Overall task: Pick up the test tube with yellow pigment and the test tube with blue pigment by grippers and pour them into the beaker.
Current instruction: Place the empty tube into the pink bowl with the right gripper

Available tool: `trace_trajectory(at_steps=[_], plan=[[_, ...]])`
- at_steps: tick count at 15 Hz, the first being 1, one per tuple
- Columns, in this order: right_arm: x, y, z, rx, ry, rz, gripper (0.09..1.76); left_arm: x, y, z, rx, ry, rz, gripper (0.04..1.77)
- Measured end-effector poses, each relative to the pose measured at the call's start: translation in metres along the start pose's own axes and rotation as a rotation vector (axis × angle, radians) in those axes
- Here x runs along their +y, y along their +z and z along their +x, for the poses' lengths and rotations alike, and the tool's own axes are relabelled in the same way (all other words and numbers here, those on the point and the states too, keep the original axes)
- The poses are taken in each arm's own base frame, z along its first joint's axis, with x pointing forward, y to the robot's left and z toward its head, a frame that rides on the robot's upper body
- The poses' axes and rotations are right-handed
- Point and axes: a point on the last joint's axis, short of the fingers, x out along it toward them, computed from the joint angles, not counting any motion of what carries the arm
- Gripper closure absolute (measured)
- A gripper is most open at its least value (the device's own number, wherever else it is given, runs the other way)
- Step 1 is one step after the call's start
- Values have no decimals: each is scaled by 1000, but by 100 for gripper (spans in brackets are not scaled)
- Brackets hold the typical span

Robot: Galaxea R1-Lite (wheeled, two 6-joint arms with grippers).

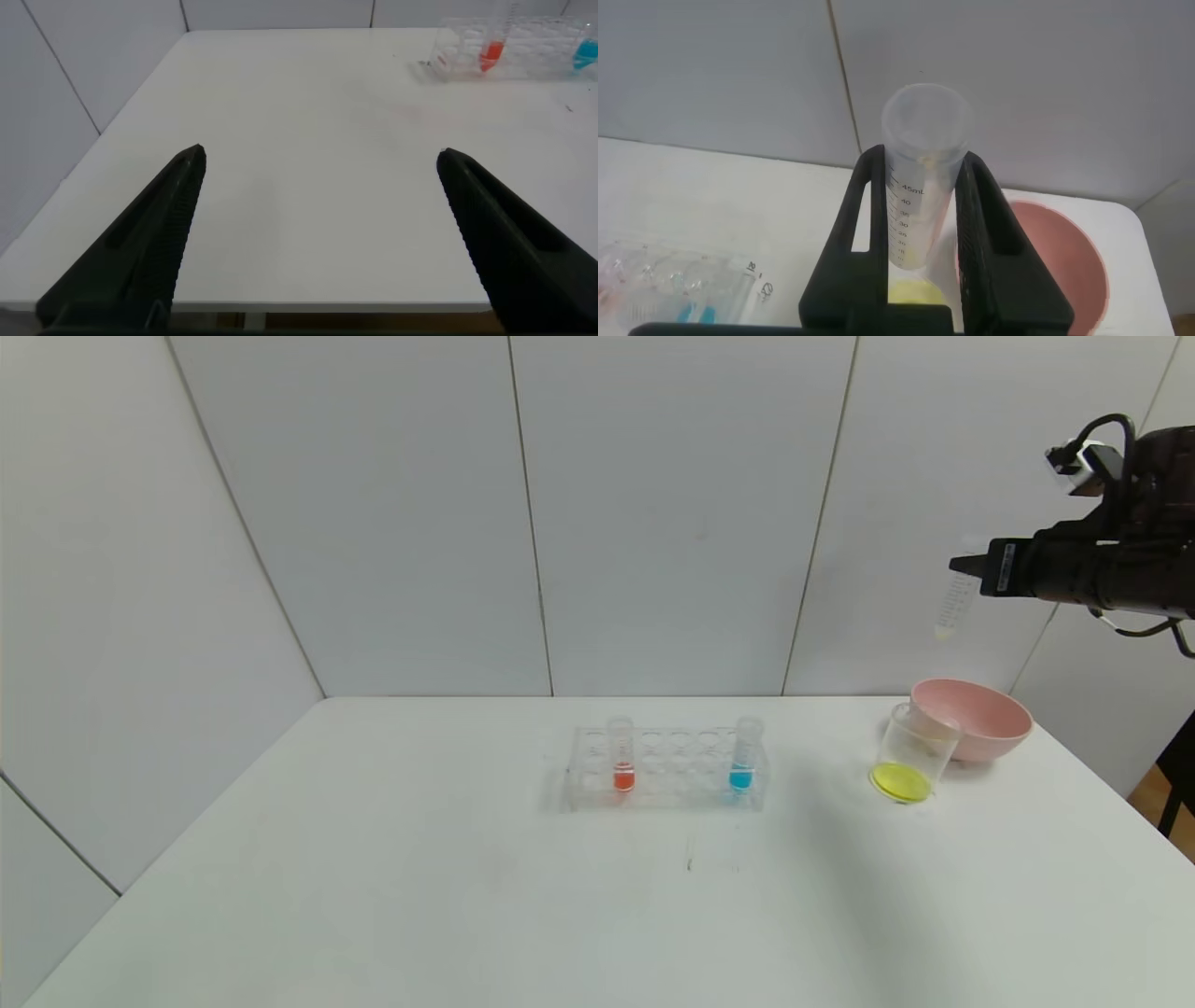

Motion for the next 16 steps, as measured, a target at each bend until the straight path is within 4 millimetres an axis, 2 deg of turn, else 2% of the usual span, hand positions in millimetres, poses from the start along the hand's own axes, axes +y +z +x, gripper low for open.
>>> trace_trajectory(at_steps=[4, 6, 8, 10, 13, 16], plan=[[-2, -23, -22, -169, -8, -27, 136, 0, 0, 0, 0, 0, 0, 5], [-3, -42, -28, -174, -10, -26, 136, 0, 0, 0, 0, 0, 0, 5], [-6, -51, -33, -154, -21, -20, 136, 0, 0, 0, 0, 0, 0, 5], [-13, -54, -33, -146, -40, -10, 136, 0, 0, 0, 0, 0, 0, 5], [-35, -53, -27, -156, -91, 9, 136, 0, 0, 0, 0, 0, 0, 5], [-61, -66, -11, -126, -142, 29, 136, 0, 0, 0, 0, 0, 0, 5]])
